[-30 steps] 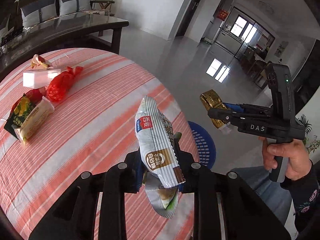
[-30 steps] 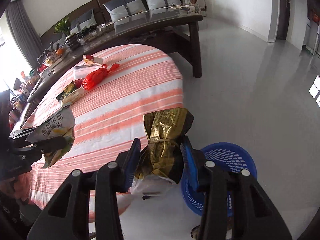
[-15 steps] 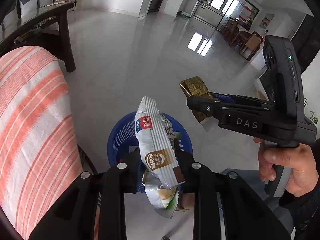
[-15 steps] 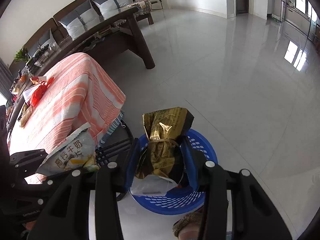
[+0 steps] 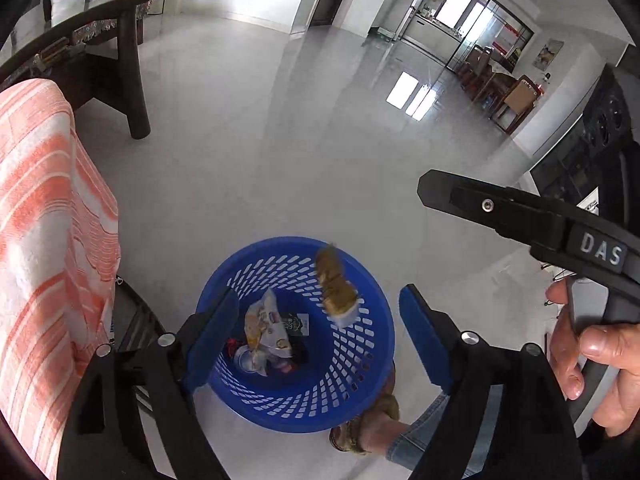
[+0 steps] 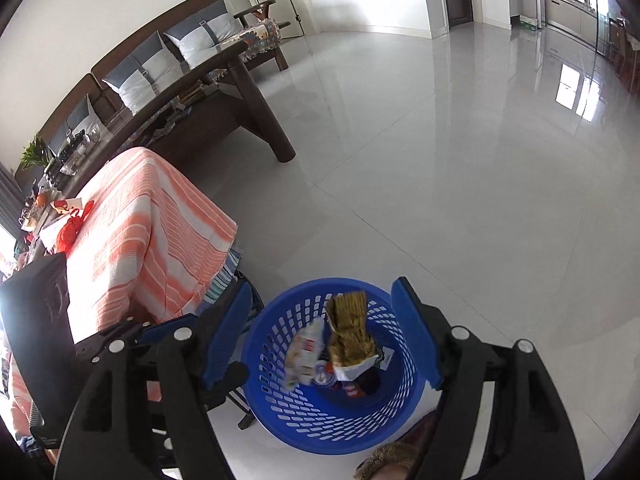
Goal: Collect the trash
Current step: 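Carry snack bag and gold item to the blue basket and open both tools, then return both tools over the table toward the remaining trash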
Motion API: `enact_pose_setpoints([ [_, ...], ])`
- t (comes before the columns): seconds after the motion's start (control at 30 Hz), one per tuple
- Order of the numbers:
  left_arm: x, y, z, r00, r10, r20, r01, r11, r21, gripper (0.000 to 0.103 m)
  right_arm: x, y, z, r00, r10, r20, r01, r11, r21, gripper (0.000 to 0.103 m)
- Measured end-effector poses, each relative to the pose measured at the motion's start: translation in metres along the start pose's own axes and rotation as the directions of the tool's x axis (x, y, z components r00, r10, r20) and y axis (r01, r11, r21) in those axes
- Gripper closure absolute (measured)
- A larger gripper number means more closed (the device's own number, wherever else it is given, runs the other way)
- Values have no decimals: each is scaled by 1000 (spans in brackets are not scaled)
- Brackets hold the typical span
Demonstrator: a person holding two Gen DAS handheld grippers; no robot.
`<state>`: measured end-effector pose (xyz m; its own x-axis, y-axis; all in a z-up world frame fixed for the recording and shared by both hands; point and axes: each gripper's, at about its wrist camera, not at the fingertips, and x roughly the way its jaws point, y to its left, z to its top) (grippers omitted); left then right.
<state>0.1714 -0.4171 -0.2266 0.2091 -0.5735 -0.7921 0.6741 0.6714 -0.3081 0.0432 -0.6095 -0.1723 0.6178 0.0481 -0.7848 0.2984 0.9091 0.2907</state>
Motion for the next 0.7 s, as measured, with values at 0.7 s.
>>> enact_pose_setpoints([
  [0.7, -255, 176, -131, 870, 474, 136, -450, 876, -173, 5, -16, 222, -80, 994, 84, 73, -47, 909, -415, 5],
])
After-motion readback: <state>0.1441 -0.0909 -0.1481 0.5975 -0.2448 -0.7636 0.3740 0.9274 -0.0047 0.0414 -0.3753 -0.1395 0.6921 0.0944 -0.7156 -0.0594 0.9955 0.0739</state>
